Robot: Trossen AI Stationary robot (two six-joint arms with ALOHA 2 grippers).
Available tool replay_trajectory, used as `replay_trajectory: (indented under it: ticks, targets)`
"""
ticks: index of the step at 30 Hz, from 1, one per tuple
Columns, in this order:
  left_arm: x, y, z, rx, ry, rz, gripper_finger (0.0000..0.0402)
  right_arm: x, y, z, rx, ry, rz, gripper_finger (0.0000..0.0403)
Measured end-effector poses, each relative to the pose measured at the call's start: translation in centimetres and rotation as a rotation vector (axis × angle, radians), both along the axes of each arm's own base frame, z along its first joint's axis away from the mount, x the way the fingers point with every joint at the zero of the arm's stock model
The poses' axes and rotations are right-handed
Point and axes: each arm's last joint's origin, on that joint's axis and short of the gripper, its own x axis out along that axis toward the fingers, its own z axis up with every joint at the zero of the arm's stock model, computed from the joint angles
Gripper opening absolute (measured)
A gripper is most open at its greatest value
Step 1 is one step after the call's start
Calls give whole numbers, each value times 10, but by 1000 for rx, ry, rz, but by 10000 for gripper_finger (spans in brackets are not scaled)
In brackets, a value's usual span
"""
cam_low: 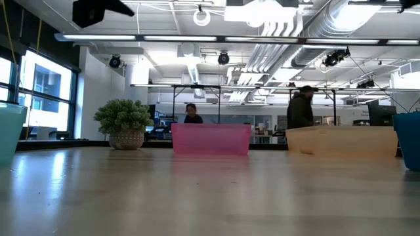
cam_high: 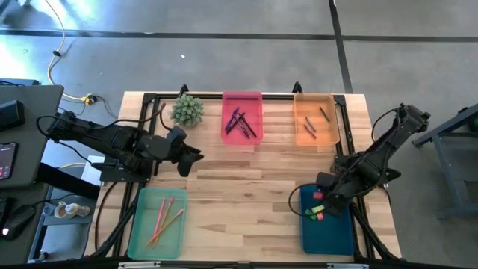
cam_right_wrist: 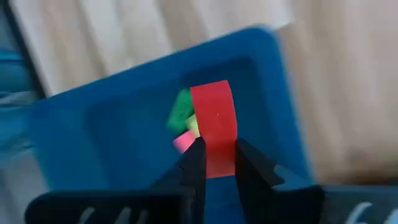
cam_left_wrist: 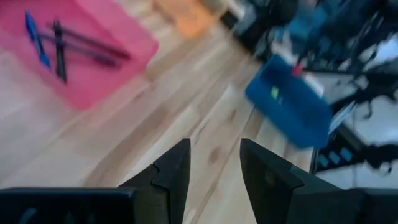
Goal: Sort crayons/erasers/pens/pencils in bins
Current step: Put the red eraser into the blue bin
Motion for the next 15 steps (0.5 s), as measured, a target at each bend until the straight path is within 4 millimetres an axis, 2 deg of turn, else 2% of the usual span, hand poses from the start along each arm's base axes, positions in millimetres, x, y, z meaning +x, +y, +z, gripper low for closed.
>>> replay_trajectory:
  ticks: [9, 15]
  targets:
    - [9, 0, 12, 7, -155, 45, 127, -3, 13, -50, 210, 3, 74, 51]
    - [13, -1, 11, 6, -162, 45, 127, -8, 8, -78, 218, 40, 44, 51]
